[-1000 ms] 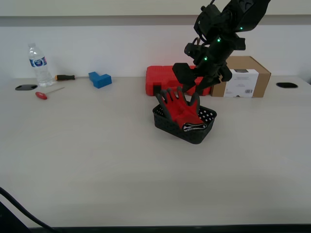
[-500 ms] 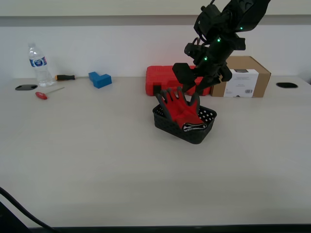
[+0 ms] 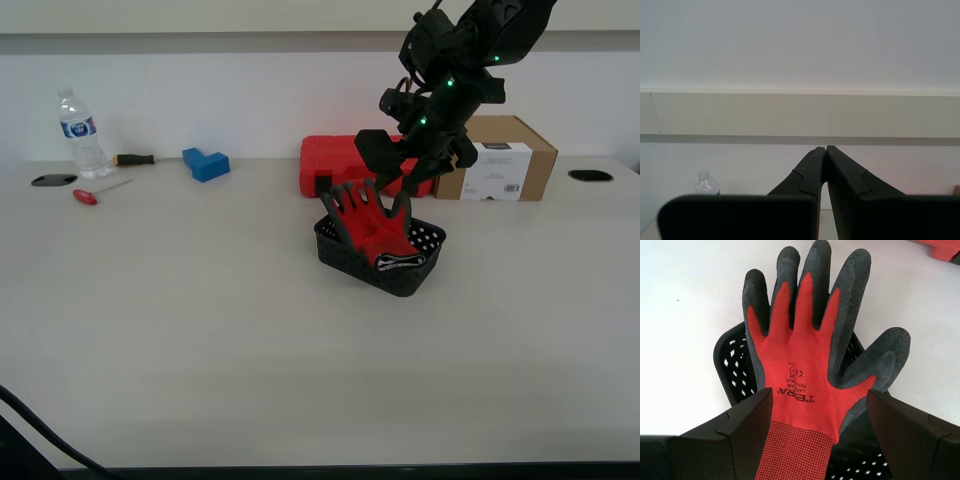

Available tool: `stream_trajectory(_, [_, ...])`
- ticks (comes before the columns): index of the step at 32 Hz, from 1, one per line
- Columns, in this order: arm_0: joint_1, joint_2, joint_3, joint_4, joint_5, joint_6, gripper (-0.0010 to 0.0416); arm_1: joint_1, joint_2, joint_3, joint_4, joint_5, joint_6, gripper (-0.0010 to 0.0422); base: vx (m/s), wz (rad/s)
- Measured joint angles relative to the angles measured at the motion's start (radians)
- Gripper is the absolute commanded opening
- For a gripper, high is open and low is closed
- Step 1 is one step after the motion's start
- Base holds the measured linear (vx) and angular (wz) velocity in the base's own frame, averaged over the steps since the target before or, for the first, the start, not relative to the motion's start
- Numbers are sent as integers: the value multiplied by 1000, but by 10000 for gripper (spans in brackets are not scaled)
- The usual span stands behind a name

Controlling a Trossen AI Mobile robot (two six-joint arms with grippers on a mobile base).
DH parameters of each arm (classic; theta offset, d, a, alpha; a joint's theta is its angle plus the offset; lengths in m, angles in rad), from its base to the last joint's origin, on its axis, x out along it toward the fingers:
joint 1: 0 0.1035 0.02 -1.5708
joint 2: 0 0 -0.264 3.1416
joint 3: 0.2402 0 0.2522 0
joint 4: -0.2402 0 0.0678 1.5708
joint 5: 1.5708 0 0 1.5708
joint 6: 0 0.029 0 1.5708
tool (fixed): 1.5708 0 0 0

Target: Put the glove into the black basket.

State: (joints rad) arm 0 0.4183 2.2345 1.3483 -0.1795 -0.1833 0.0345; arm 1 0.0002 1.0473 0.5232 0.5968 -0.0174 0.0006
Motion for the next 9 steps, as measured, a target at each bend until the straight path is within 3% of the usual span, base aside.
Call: stream_trajectory(9, [0,0,0,0,0,0,258,0,0,0,0,0,0,0,0,0])
